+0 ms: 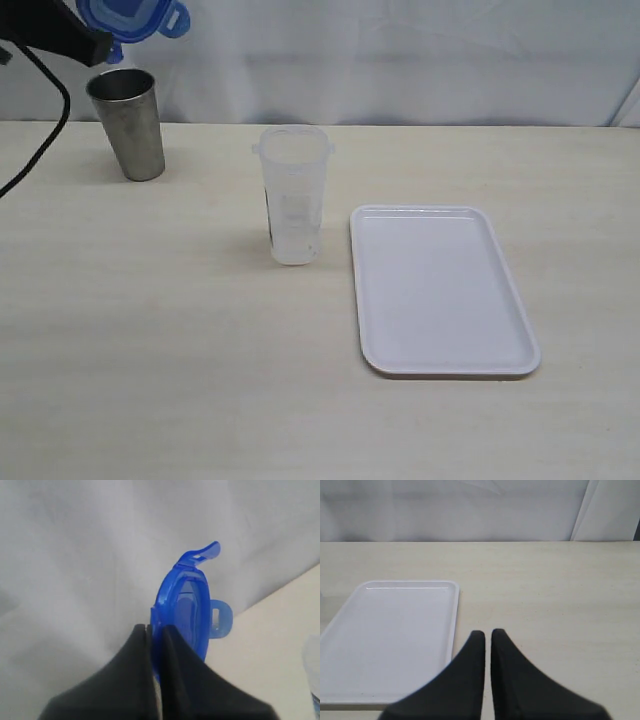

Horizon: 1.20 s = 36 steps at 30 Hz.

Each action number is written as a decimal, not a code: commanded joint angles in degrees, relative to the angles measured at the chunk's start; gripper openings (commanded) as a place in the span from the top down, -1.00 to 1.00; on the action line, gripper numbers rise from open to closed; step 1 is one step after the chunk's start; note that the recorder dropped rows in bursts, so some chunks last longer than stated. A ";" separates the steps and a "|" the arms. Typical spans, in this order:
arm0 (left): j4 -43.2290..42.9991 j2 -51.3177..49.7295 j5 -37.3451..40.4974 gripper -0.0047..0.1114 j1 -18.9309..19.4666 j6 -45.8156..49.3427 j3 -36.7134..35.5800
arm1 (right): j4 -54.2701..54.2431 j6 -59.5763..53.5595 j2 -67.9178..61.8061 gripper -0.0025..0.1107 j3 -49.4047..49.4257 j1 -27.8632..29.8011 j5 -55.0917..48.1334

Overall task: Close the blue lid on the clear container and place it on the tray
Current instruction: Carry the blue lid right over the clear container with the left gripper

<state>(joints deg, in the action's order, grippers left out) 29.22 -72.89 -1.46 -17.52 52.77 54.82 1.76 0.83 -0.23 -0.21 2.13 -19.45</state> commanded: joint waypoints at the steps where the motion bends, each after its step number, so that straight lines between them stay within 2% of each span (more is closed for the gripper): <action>1: -6.81 -3.70 -6.70 0.92 -0.49 0.45 0.44 | -0.01 -0.02 0.23 0.88 0.21 0.35 0.45; 6: -13.73 -10.81 -16.94 0.92 -0.49 0.14 3.53 | -0.01 -0.02 0.23 0.88 0.21 0.35 0.45; 10: -17.51 -17.10 -17.05 0.92 -2.85 -0.58 9.43 | -0.01 -0.02 0.23 0.88 0.21 0.35 0.45; 13: -25.44 -22.61 -17.33 0.92 -6.06 -0.22 14.00 | -0.01 -0.02 0.23 0.88 0.21 0.35 0.45; 18: -27.05 -29.23 -21.26 0.92 -7.15 10.74 20.01 | -0.01 -0.02 0.23 0.88 0.21 0.35 0.45; 21: -27.05 -29.95 -23.76 0.92 -7.15 10.74 20.01 | -0.01 -0.02 0.23 0.88 0.21 0.35 0.45; 28: -27.09 -29.73 -20.03 0.92 -9.38 16.89 17.48 | -0.01 -0.02 0.23 0.88 0.21 0.35 0.45; 36: -26.96 -29.73 -20.27 0.92 -11.30 22.00 13.53 | -0.01 -0.02 0.23 0.88 0.21 0.35 0.45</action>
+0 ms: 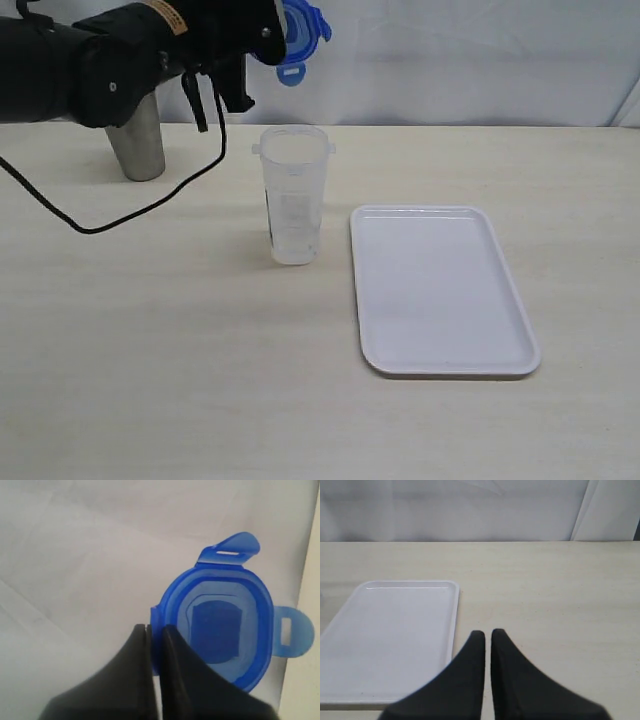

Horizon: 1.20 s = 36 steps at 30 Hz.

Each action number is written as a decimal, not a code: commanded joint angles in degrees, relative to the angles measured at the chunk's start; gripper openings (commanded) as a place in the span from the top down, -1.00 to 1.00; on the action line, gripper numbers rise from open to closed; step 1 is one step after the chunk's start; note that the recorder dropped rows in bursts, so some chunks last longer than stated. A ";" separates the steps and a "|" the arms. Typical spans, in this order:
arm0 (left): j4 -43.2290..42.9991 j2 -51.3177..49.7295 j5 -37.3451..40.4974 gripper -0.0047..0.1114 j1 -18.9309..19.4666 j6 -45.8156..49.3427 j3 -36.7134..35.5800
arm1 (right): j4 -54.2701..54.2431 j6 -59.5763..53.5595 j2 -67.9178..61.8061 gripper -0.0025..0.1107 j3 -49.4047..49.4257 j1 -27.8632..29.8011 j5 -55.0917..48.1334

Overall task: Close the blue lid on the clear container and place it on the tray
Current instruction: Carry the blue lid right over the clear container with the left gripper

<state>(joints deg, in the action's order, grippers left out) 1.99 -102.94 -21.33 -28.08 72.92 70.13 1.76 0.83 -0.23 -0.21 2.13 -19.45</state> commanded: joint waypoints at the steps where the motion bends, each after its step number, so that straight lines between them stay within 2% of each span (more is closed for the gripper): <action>1: 0.27 0.32 -0.40 0.92 -1.16 3.35 -2.24 | -0.01 -0.02 0.23 0.88 0.21 0.35 0.45; 4: 0.38 0.32 -0.87 0.92 -2.65 7.07 -3.49 | -0.01 -0.02 0.23 0.88 0.21 0.35 0.45; 7: 2.23 0.32 -4.50 0.92 -3.69 10.28 -3.78 | -0.01 -0.02 0.23 0.88 0.21 0.35 0.45; 11: 3.05 0.32 -7.71 0.92 -3.97 10.84 -3.78 | -0.01 -0.02 0.23 0.88 0.21 0.35 0.45; 30: 3.13 0.32 0.41 0.92 -6.24 11.30 -3.78 | -0.01 -0.02 0.23 0.88 0.21 0.35 0.45; 36: 3.13 0.32 -0.52 0.92 -6.47 11.28 -3.78 | -0.01 -0.02 0.23 0.88 0.21 0.35 0.45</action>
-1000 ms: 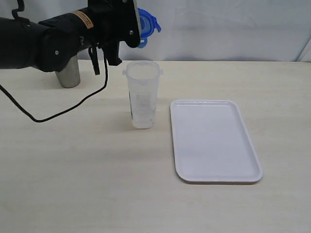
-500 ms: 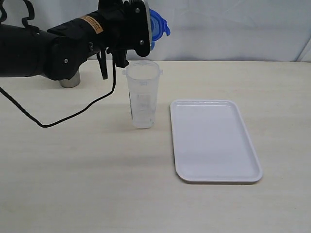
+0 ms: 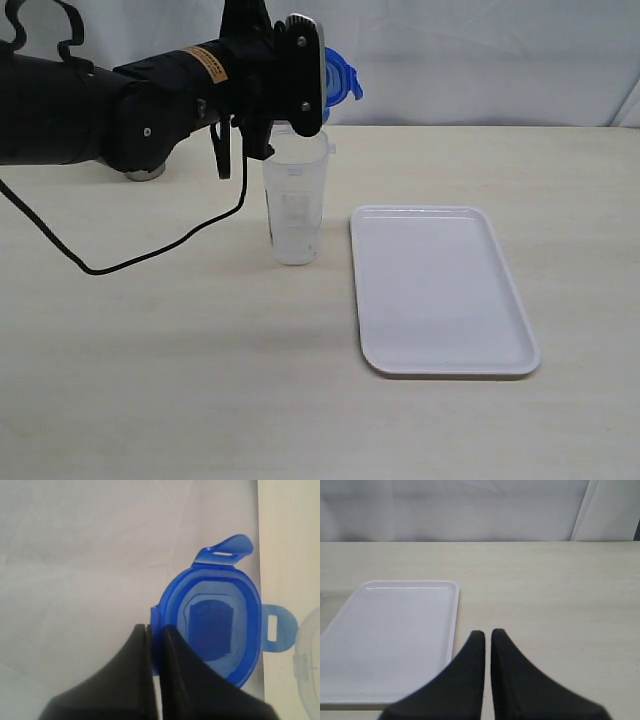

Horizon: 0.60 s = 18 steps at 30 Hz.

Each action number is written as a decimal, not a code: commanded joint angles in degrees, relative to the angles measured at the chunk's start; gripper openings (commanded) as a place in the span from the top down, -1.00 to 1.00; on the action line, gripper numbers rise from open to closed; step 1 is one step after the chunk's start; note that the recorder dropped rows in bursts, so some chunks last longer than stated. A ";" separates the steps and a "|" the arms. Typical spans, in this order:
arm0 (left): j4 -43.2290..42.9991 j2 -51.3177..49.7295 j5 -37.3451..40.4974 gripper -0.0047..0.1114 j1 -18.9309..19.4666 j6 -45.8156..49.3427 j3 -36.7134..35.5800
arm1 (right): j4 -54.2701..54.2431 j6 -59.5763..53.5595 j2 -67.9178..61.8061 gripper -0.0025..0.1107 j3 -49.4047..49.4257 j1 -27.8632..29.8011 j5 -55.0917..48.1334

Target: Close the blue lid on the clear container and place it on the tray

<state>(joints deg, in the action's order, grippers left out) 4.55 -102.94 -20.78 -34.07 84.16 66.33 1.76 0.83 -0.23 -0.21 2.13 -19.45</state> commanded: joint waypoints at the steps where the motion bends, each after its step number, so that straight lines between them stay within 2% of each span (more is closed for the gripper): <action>1: 0.57 0.32 -1.39 0.92 -0.53 0.04 0.02 | -0.01 -0.02 0.23 0.88 0.21 0.35 0.45; 9: 0.99 0.32 -1.14 0.92 -0.64 0.04 0.02 | -0.01 -0.02 0.23 0.88 0.21 0.35 0.45; 14: 8.44 0.32 -0.34 0.92 -0.64 -0.62 0.02 | -0.01 -0.02 0.23 0.88 0.21 0.35 0.45; 18: 8.25 0.32 1.06 0.92 -0.64 -0.45 0.02 | -0.01 -0.02 0.23 0.88 0.21 0.35 0.45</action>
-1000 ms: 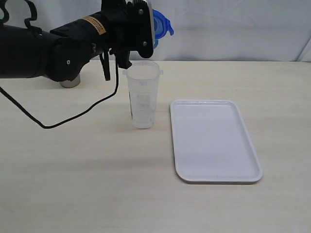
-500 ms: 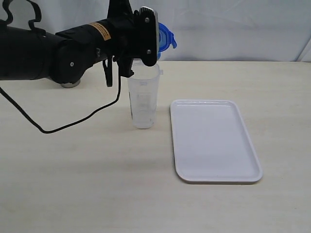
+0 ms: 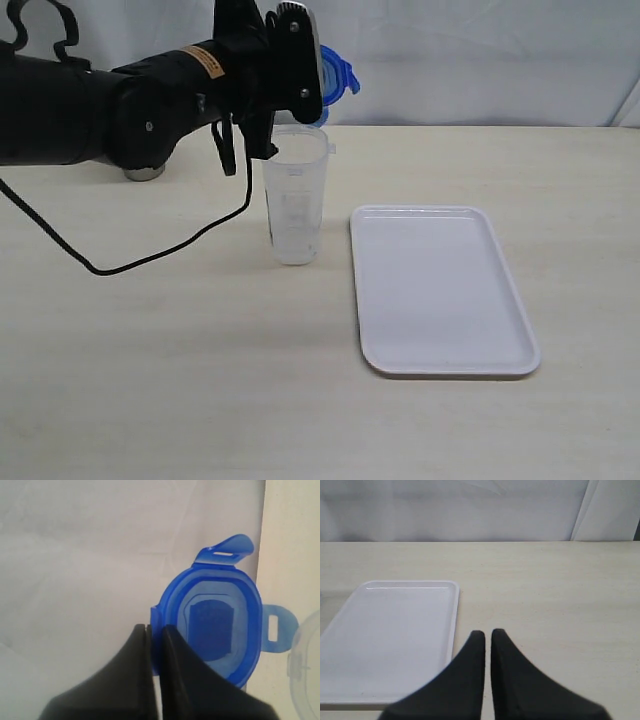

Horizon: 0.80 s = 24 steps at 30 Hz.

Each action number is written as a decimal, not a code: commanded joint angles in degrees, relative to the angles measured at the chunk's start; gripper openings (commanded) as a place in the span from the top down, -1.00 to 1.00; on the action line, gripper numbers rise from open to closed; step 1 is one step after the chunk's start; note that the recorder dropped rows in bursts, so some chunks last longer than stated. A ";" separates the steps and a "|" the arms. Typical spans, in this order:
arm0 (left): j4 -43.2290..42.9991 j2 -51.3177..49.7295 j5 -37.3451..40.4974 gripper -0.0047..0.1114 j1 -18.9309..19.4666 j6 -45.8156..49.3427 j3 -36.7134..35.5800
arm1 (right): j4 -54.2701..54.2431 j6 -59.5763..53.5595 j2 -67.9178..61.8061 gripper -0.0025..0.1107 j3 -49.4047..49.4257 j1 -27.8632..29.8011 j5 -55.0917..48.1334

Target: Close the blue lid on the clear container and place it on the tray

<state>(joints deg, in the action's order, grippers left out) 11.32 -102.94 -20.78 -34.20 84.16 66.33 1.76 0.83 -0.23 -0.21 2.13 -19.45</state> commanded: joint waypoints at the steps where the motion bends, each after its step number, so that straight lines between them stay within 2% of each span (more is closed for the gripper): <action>1: 1.21 0.32 2.12 0.92 -0.51 -0.45 0.02 | -0.01 -0.02 0.23 0.88 0.21 0.35 0.45; 5: 1.58 0.32 3.24 0.92 -0.51 -0.23 0.02 | -0.01 -0.02 0.23 0.88 0.21 0.35 0.45; 12: 1.39 0.32 -0.50 0.92 -0.51 -0.23 0.02 | -0.01 -0.02 0.23 0.88 0.21 0.35 0.45; 17: 1.40 0.32 -0.48 0.92 -1.38 1.80 -0.16 | -0.01 -0.02 0.23 0.88 0.21 0.35 0.45; 24: 1.51 0.32 -5.19 0.92 -2.47 4.67 -2.96 | -0.01 -0.02 0.23 0.88 0.21 0.35 0.45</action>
<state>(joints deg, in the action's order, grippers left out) 12.22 -102.94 -23.07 -36.55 88.30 64.39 1.76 0.83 -0.23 -0.21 2.13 -19.45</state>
